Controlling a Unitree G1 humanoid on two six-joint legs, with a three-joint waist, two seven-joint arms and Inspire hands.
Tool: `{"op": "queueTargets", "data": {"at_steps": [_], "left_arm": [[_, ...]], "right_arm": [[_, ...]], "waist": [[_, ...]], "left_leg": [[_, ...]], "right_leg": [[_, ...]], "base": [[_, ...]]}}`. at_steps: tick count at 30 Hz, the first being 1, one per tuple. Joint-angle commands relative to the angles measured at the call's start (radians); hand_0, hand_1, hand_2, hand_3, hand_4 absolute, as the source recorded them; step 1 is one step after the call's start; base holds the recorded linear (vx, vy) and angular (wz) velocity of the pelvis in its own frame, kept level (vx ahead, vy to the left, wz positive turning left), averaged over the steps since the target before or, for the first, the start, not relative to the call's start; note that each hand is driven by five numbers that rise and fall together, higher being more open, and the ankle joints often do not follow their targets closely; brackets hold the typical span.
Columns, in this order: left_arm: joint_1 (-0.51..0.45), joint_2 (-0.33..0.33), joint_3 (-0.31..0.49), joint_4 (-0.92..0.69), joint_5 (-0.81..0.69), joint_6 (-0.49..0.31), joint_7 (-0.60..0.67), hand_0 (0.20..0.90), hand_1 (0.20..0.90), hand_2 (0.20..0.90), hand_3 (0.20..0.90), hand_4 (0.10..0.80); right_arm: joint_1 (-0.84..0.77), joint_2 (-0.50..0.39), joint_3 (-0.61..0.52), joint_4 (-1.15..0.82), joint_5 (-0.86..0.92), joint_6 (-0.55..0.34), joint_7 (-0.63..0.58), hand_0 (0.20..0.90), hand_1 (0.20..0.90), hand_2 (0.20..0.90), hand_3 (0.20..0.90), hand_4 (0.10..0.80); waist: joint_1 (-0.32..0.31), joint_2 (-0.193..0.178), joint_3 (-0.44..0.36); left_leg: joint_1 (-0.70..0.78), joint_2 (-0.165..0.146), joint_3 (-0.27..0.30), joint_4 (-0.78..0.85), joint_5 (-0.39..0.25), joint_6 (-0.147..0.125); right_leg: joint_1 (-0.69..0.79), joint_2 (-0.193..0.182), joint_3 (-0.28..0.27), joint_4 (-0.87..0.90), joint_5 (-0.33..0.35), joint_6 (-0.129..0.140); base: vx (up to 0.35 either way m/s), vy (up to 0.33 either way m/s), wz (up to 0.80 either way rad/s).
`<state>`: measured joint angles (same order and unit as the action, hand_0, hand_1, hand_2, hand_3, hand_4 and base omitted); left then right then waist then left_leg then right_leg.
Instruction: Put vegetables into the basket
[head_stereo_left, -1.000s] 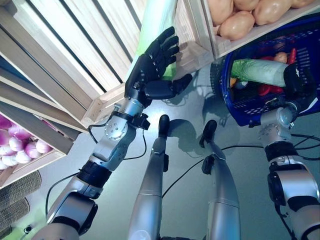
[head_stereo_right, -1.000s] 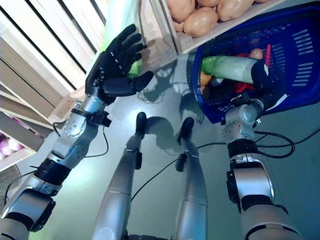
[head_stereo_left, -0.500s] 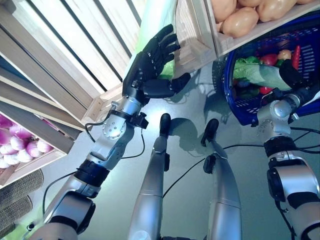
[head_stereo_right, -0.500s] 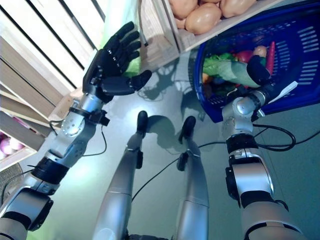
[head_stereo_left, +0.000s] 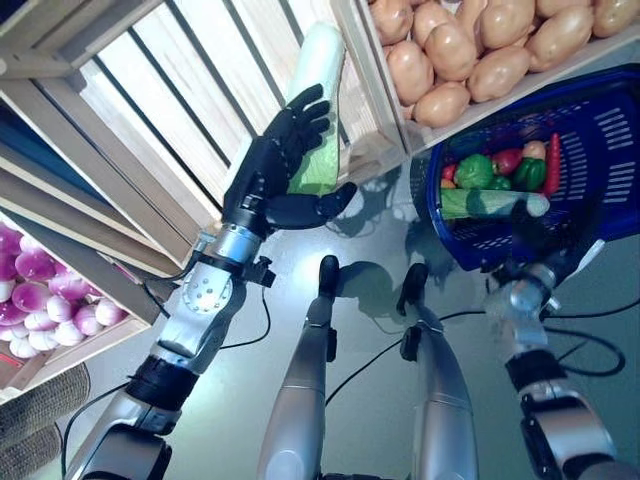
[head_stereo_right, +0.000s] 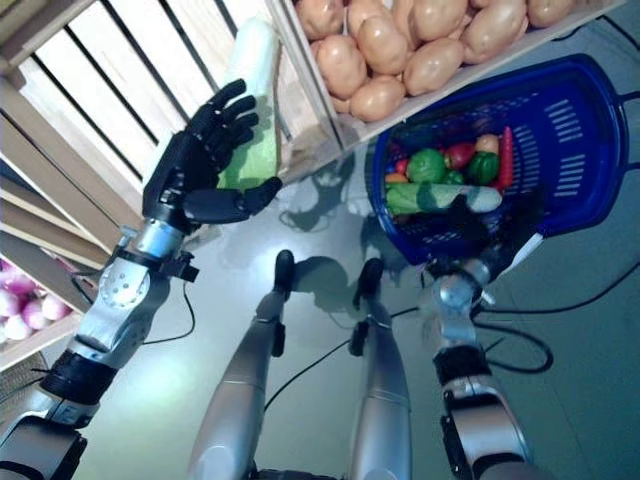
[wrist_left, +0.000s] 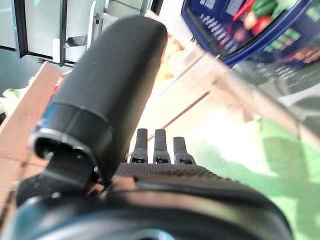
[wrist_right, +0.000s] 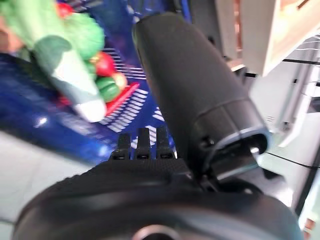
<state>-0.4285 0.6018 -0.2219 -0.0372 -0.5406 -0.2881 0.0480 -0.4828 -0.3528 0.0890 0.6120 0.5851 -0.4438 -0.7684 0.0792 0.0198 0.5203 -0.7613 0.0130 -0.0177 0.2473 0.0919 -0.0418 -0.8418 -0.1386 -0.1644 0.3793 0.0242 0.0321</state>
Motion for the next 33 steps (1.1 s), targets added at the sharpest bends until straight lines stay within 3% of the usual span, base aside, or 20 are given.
{"op": "queueTargets", "data": {"at_steps": [1,6,12,17,22,24,27,33], "left_arm": [[0.000,-0.016,0.100,-0.174,0.044,-0.153,0.067,0.900,0.900,0.900,0.900,0.800],[0.024,-0.044,0.155,-0.193,0.132,-0.181,0.141,0.900,0.900,0.900,0.900,0.800],[-0.001,-0.036,0.146,-0.180,0.270,-0.123,0.210,0.900,0.900,0.900,0.900,0.800],[-0.025,0.067,0.136,-0.115,0.555,-0.003,0.272,0.900,0.900,0.900,0.900,0.800],[-0.089,0.248,0.101,-0.048,0.788,0.117,0.274,0.900,0.900,0.900,0.900,0.800],[-0.138,0.311,0.076,-0.028,0.772,0.177,0.258,0.900,0.900,0.900,0.900,0.800],[-0.175,0.341,0.061,-0.008,0.666,0.209,0.277,0.900,0.900,0.900,0.900,0.800],[-0.158,0.275,0.104,-0.002,0.460,0.158,0.338,0.900,0.900,0.900,0.900,0.800]], "right_arm": [[0.067,-0.064,0.001,-0.162,-0.143,-0.059,0.031,0.900,0.900,0.900,0.900,0.800],[0.145,-0.029,0.011,-0.177,-0.132,-0.071,0.048,0.900,0.900,0.900,0.900,0.800],[0.131,-0.013,0.037,-0.163,-0.138,-0.069,0.045,0.900,0.900,0.900,0.900,0.800],[0.136,-0.039,0.044,-0.164,-0.134,-0.060,0.059,0.900,0.900,0.900,0.900,0.800],[0.148,-0.101,0.037,-0.163,-0.095,-0.064,0.096,0.900,0.900,0.900,0.900,0.800],[0.151,-0.120,0.044,-0.164,-0.094,-0.066,0.107,0.900,0.900,0.900,0.900,0.800],[0.163,-0.132,0.046,-0.159,-0.086,-0.081,0.119,0.900,0.900,0.900,0.900,0.800],[0.165,-0.110,0.038,-0.164,-0.113,-0.082,0.109,0.900,0.900,0.900,0.900,0.800]], "waist": [[-0.021,0.061,0.000],[-0.020,0.059,0.000],[-0.013,0.054,0.000],[-0.017,0.059,0.000],[-0.034,0.075,0.000],[-0.045,0.080,0.000],[-0.052,0.082,0.000],[-0.049,0.082,0.000]], "left_leg": [[0.030,-0.043,0.001,0.007,-0.023,-0.009],[0.044,-0.042,0.005,-0.007,-0.020,-0.005],[0.047,-0.042,0.000,-0.006,-0.026,-0.005],[0.052,-0.036,0.009,-0.001,-0.026,-0.011],[0.047,-0.024,0.032,-0.003,-0.014,-0.020],[0.046,-0.017,0.043,-0.001,-0.013,-0.023],[0.051,-0.013,0.053,0.001,-0.020,-0.026],[0.038,-0.011,0.057,0.010,-0.018,-0.025]], "right_leg": [[0.117,0.021,0.008,-0.029,-0.015,0.043],[0.129,0.020,0.001,-0.028,-0.025,0.040],[0.136,0.015,-0.009,-0.021,-0.036,0.039],[0.137,0.014,-0.006,-0.007,-0.045,0.040],[0.130,0.011,0.000,-0.011,-0.043,0.040],[0.126,0.008,0.006,-0.010,-0.044,0.041],[0.130,0.003,0.010,-0.008,-0.052,0.044],[0.115,0.002,0.007,0.001,-0.050,0.040]], "base": [[0.023,0.023,-0.05],[0.008,0.004,-0.01],[0.007,-0.019,0.06],[0.000,0.019,0.00],[0.001,0.079,-0.02],[0.002,0.080,-0.02],[0.015,0.039,-0.04],[0.001,0.009,-0.03]]}}
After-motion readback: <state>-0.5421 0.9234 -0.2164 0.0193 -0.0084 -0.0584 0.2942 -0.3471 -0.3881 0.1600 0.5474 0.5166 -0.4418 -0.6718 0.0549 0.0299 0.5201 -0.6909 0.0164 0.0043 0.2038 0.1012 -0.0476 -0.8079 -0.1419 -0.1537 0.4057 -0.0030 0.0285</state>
